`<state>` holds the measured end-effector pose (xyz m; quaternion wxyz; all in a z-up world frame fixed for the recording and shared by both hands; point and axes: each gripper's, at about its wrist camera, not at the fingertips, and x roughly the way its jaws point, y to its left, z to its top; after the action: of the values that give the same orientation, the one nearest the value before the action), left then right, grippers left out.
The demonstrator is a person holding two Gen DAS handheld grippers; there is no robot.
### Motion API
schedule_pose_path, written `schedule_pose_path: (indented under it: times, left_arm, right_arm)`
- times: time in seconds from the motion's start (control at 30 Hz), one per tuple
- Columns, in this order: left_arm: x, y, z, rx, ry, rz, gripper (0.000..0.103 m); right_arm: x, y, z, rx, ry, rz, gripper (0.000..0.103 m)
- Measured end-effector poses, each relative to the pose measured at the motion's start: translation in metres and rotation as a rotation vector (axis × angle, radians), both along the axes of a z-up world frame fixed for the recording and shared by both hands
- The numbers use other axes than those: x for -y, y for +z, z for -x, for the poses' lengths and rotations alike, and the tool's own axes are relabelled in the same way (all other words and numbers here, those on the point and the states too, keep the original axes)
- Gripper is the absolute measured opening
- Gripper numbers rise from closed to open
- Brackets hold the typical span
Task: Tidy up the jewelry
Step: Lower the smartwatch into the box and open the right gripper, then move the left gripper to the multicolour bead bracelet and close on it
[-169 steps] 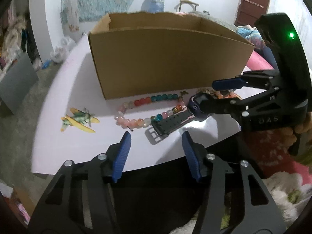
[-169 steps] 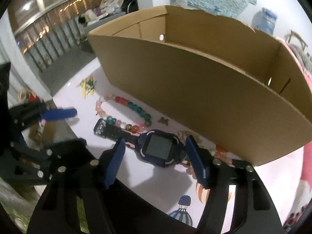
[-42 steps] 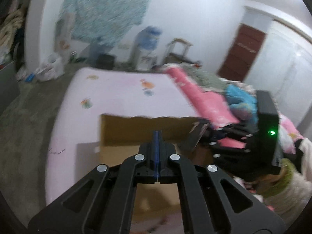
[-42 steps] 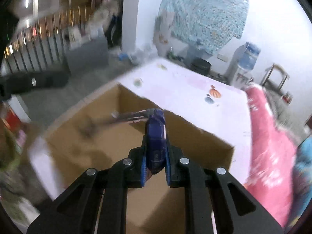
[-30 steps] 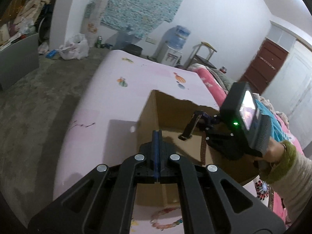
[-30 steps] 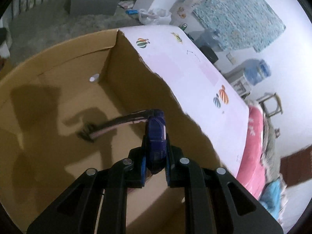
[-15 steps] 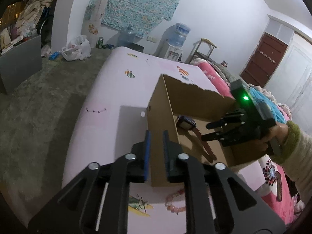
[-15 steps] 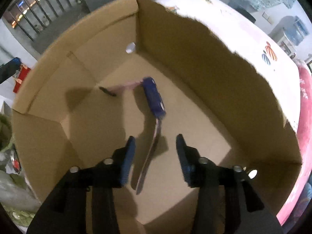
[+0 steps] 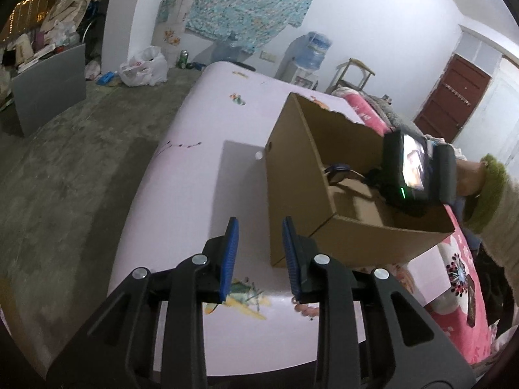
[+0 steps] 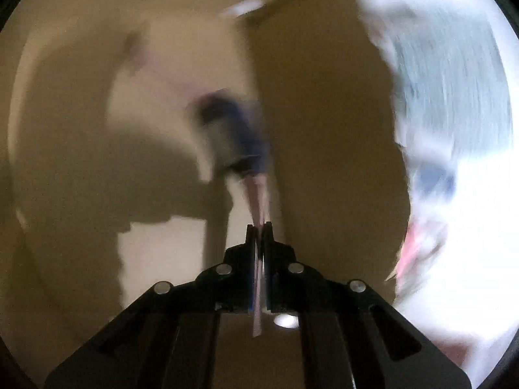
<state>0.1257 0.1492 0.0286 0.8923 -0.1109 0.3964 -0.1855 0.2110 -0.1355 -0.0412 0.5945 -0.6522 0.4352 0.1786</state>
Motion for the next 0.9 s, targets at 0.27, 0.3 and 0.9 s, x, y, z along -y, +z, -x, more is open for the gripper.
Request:
schedule_pose_path:
  times: [0.27,0.3,0.9]
  left_arm:
    - [-0.006,-0.008,0.002,-0.019,0.018,-0.006,0.026]
    - [-0.006,-0.008,0.003,-0.021,0.018,-0.005,0.026]
    - [0.03,-0.031,0.032,-0.096,-0.057,-0.051,0.066]
  right_arm:
    - [0.018,0.074,-0.039,-0.176,-0.292,-0.467,0.02]
    - [0.021,0.084,-0.048,-0.189,-0.343,-0.553,0.02]
    - [0.003,0.006,-0.069,-0.475,-0.694,-0.699,0.016]
